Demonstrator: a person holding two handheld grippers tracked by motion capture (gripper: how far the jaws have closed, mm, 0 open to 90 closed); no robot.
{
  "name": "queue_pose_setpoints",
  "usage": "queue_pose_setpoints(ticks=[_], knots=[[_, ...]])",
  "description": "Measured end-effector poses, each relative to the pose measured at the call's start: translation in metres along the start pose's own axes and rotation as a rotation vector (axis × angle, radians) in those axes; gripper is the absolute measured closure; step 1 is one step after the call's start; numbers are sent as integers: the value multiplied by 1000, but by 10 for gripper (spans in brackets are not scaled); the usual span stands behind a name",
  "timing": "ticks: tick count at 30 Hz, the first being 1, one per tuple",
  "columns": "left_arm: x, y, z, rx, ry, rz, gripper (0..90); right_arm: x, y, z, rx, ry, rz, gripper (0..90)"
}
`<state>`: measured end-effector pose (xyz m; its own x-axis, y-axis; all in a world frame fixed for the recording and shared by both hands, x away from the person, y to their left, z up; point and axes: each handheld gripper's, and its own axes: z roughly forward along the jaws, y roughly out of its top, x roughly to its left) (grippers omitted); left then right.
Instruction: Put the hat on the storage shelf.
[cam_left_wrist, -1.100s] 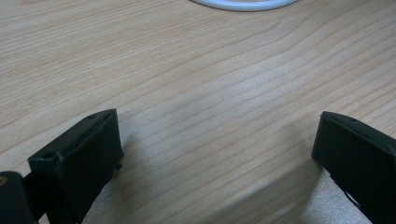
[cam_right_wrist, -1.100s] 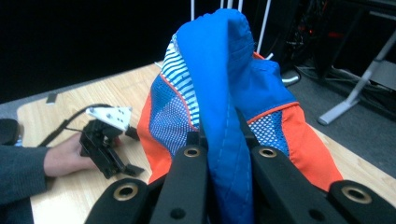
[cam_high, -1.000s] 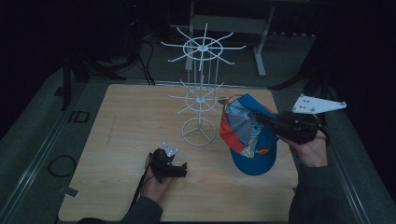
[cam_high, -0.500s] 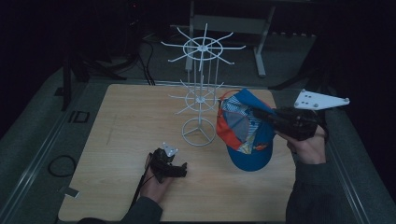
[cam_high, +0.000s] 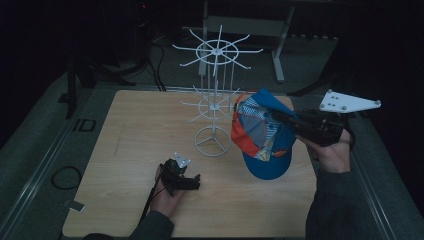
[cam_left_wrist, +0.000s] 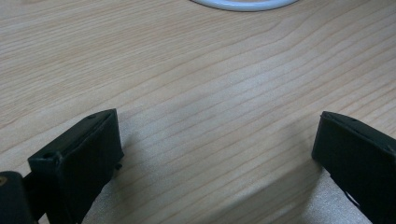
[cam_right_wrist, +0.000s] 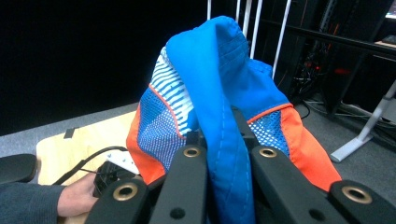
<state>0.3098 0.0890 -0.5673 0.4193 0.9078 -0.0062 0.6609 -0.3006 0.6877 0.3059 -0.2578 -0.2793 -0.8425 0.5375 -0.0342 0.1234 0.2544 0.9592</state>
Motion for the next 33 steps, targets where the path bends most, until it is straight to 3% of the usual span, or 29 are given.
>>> queue_pose_setpoints(ticks=[33], knots=[[0,0,0,0,0,1,19,-9,22,-15,-87,-17,1,884]])
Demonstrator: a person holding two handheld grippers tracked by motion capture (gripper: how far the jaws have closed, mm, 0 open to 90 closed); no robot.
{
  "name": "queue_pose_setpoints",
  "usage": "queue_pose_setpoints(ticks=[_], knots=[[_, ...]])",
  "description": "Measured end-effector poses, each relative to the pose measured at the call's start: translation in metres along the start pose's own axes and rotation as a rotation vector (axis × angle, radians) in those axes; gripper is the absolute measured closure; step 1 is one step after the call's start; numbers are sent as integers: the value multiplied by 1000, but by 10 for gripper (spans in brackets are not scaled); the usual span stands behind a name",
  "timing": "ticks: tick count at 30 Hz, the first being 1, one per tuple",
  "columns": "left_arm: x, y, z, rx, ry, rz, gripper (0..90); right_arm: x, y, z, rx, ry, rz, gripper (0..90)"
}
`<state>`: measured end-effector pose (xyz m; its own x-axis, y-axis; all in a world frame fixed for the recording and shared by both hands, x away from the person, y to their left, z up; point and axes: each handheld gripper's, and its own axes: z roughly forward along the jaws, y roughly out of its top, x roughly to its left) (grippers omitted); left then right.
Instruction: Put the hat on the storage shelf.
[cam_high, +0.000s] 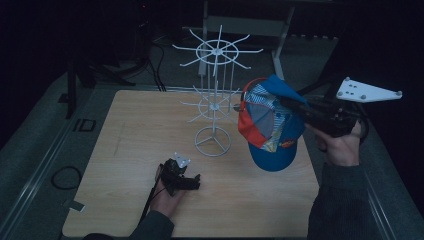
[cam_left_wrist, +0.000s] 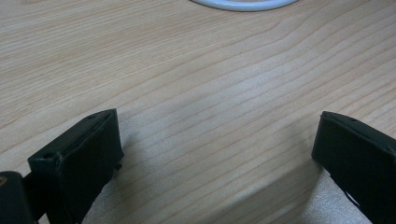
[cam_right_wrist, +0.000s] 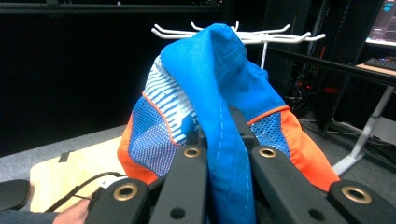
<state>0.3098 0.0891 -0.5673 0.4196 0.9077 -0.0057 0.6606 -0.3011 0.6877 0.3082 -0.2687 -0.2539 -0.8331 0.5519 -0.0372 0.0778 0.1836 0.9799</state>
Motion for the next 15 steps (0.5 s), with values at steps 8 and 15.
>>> queue_pose_setpoints(ticks=[8,15], knots=[[0,0,0,0,0,0,19,-1,5,-1,-15,-1,-1,885],[0,0,0,1,0,1,19,-1,7,-1,-19,-2,-4,885]])
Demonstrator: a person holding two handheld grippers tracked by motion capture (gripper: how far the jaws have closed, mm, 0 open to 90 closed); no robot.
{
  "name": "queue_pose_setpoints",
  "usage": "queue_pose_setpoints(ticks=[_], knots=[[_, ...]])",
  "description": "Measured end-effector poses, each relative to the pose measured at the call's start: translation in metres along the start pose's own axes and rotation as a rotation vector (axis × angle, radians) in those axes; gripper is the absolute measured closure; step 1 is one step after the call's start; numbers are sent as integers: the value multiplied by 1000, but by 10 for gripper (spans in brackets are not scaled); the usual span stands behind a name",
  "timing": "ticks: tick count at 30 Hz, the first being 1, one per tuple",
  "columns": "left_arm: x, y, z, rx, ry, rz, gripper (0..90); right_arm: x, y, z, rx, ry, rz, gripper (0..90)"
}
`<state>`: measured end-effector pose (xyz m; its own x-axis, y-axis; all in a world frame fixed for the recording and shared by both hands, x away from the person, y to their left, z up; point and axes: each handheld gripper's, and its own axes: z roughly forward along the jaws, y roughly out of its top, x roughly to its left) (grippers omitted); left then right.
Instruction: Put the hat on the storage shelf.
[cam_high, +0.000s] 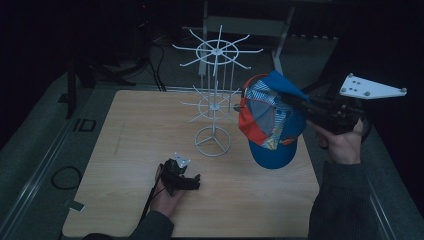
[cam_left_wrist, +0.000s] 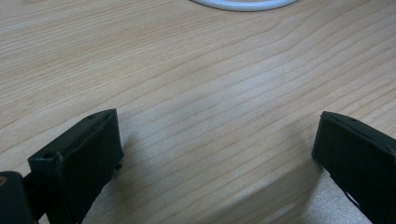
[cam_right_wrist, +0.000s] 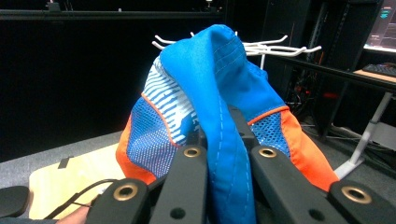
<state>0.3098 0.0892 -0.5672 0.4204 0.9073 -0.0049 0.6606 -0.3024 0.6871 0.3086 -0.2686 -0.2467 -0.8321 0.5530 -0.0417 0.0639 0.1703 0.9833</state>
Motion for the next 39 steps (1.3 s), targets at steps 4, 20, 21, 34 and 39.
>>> queue_pose_setpoints(ticks=[4,20,21,34,39], knots=[[0,0,0,-1,-1,-1,19,0,1,-1,-3,-1,-3,885],[0,0,0,-2,1,-1,19,1,9,3,-56,15,0,885],[0,0,0,-2,1,-1,19,1,10,4,-62,15,-1,885],[0,0,0,3,-1,1,19,-1,19,15,-114,41,23,885],[0,0,0,3,-1,1,19,-1,20,24,-114,50,31,885]])
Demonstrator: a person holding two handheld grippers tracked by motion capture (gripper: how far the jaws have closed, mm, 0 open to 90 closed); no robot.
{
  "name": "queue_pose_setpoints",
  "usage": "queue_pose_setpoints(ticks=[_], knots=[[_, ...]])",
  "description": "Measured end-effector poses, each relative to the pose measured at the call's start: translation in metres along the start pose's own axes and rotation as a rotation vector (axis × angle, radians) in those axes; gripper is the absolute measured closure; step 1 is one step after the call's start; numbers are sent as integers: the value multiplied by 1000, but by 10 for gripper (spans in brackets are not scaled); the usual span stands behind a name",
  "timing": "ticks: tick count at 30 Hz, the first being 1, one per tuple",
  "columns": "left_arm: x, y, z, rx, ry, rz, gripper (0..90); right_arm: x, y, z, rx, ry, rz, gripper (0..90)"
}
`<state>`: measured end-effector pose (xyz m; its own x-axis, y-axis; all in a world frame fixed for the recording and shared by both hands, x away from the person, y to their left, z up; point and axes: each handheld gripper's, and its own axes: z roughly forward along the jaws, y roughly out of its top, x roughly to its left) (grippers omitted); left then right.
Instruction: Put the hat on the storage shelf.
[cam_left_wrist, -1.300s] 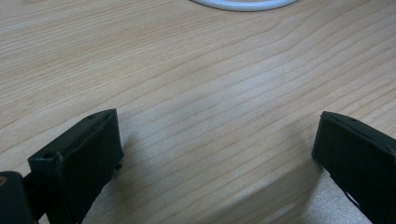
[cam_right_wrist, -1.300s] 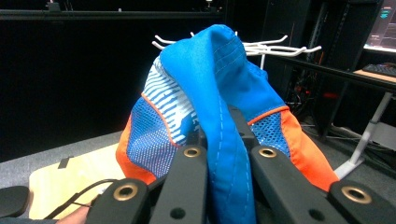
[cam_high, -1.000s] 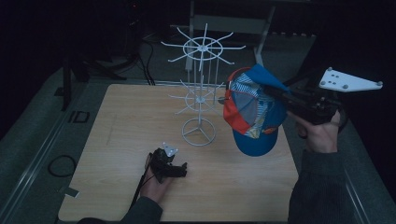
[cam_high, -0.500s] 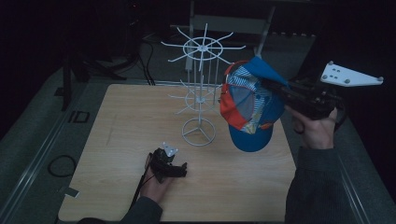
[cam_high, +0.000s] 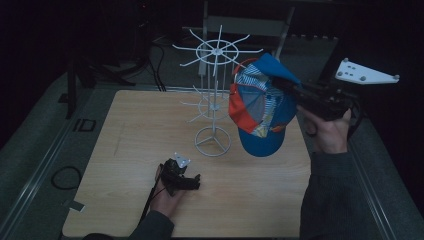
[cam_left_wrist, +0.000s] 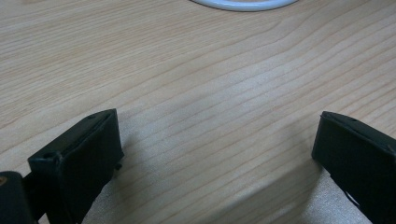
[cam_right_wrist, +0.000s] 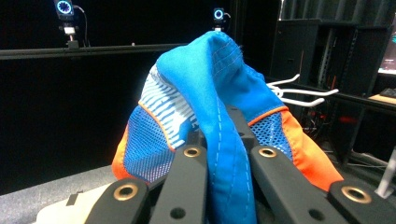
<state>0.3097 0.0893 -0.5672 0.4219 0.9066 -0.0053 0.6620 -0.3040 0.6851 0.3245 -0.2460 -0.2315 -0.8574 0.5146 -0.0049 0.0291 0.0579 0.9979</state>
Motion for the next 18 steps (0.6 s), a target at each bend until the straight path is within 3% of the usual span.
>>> queue_pose_setpoints(ticks=[8,18], knots=[[0,0,0,-6,3,-3,19,-1,-13,27,56,5,7,882],[0,0,0,-1,0,0,19,-4,-33,43,155,-45,-2,844]])
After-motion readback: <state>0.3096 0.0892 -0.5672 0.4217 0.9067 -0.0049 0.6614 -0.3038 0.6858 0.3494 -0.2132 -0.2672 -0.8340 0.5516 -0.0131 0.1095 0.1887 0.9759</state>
